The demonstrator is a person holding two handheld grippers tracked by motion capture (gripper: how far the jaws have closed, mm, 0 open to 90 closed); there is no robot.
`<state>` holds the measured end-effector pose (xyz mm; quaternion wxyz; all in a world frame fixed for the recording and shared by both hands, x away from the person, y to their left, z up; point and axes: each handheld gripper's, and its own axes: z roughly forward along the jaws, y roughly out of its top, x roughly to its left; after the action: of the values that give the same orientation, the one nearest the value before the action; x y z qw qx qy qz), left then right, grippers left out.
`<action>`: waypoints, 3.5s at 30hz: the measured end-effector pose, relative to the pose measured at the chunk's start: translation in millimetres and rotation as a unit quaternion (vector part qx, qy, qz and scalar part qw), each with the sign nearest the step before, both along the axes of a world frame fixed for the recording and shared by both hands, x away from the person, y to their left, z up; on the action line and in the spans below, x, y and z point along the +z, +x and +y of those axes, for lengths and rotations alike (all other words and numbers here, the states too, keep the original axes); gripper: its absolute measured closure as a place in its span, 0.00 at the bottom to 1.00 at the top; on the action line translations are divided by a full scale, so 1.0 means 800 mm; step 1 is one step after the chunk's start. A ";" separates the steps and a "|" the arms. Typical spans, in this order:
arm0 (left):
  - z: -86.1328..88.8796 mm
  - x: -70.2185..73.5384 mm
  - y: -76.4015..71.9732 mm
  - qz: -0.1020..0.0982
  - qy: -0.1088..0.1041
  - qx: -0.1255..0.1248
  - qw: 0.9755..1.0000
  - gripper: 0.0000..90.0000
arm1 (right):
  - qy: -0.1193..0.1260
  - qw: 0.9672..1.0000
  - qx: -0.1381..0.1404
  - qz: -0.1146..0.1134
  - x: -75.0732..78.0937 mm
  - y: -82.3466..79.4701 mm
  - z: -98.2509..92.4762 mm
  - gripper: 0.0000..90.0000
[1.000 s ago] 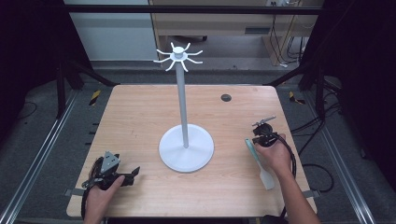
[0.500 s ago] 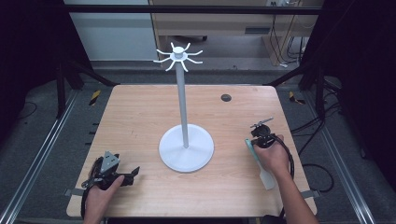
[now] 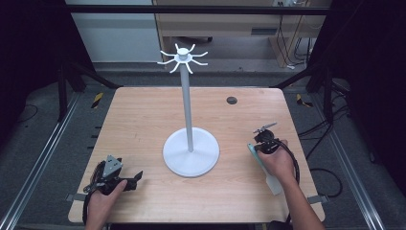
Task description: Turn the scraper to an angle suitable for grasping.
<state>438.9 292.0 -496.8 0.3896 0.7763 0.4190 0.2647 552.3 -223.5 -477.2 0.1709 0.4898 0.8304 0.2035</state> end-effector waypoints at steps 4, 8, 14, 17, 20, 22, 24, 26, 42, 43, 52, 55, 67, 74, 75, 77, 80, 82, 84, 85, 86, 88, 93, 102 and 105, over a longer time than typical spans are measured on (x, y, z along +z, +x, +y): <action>0.000 0.000 0.000 0.000 0.001 0.000 1.000 0.03 | 0.003 1.000 0.012 0.000 0.001 -0.003 0.007 1.00; 0.000 0.000 0.000 0.000 -0.001 0.001 1.000 0.03 | 0.000 1.000 0.025 0.000 0.002 -0.008 0.017 1.00; 0.000 0.000 0.001 0.000 0.000 0.002 1.000 0.03 | 0.002 0.999 0.041 0.002 0.004 -0.013 0.026 1.00; 0.000 -0.001 0.001 0.001 0.000 0.002 1.000 0.03 | 0.000 0.999 0.053 0.003 0.007 -0.017 0.034 1.00; -0.001 -0.001 0.001 0.002 0.001 0.001 1.000 0.03 | 0.008 0.998 0.061 0.007 0.009 -0.020 0.039 1.00; -0.001 -0.001 0.001 0.001 0.001 0.000 1.000 0.03 | 0.003 0.998 0.067 0.004 0.009 -0.021 0.043 1.00; -0.001 -0.001 0.001 0.001 0.001 0.000 1.000 0.03 | 0.004 0.998 0.067 -0.001 0.010 -0.021 0.043 1.00; 0.000 -0.001 0.001 0.001 0.000 0.001 1.000 0.03 | 0.012 0.998 0.058 -0.008 0.011 -0.017 0.040 1.00; 0.000 -0.001 0.001 0.003 0.001 0.000 1.000 0.03 | 0.005 0.998 0.059 0.009 0.003 -0.014 0.041 1.00; 0.000 -0.001 0.001 0.004 0.001 0.000 1.000 0.03 | 0.005 0.998 0.059 0.009 0.003 -0.014 0.041 1.00; 0.000 -0.001 0.002 0.004 0.001 0.000 1.000 0.03 | 0.021 0.997 0.070 0.000 0.011 -0.020 0.044 0.87; 0.000 -0.001 0.001 0.004 0.002 0.000 1.000 0.03 | 0.024 0.997 0.070 0.003 0.011 -0.020 0.044 0.81; 0.001 -0.001 0.001 0.004 0.002 0.000 1.000 0.03 | 0.009 0.996 0.077 0.030 0.009 -0.020 0.051 0.70; 0.001 -0.001 0.001 0.003 0.002 -0.001 1.000 0.03 | -0.004 0.996 0.079 0.044 0.011 -0.016 0.058 0.70; 0.001 -0.001 0.001 0.004 0.002 -0.002 1.000 0.03 | -0.007 0.996 0.079 0.046 0.011 -0.016 0.059 0.70; 0.001 -0.001 0.001 0.004 0.002 -0.001 1.000 0.03 | -0.010 0.995 0.081 0.049 0.011 -0.015 0.060 0.71; 0.001 -0.001 0.002 0.004 0.002 -0.001 1.000 0.03 | -0.017 0.995 0.080 0.053 0.010 -0.014 0.062 0.71; 0.000 -0.001 0.002 0.005 0.002 -0.001 1.000 0.03 | -0.017 0.995 0.079 0.055 0.010 -0.013 0.062 0.72; 0.000 -0.001 0.001 0.005 0.003 -0.002 1.000 0.03 | -0.016 0.996 0.073 0.058 0.010 -0.013 0.062 0.72; 0.000 -0.001 0.001 0.005 0.003 -0.002 1.000 0.03 | -0.018 0.995 0.075 0.058 0.009 -0.012 0.062 0.72; 0.000 -0.001 0.001 0.005 0.003 -0.002 1.000 0.03 | -0.019 0.995 0.076 0.059 0.009 -0.012 0.063 0.72; 0.000 -0.001 0.001 0.004 0.003 -0.002 1.000 0.03 | -0.022 0.995 0.079 0.059 0.008 -0.011 0.063 0.72; 0.000 -0.001 0.002 0.005 0.003 -0.002 1.000 0.03 | -0.020 0.995 0.075 0.062 0.007 -0.010 0.064 0.73; 0.001 -0.001 0.001 0.005 0.006 -0.003 1.000 0.03 | -0.023 0.995 0.076 0.066 0.007 -0.009 0.065 0.78; 0.001 -0.001 0.001 0.006 0.006 -0.003 1.000 0.03 | -0.026 0.994 0.080 0.067 0.008 -0.008 0.065 0.79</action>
<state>439.9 293.0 -497.5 0.3831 0.7812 0.4176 0.2618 546.2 -171.7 -471.1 0.1107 0.4301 0.8814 0.1611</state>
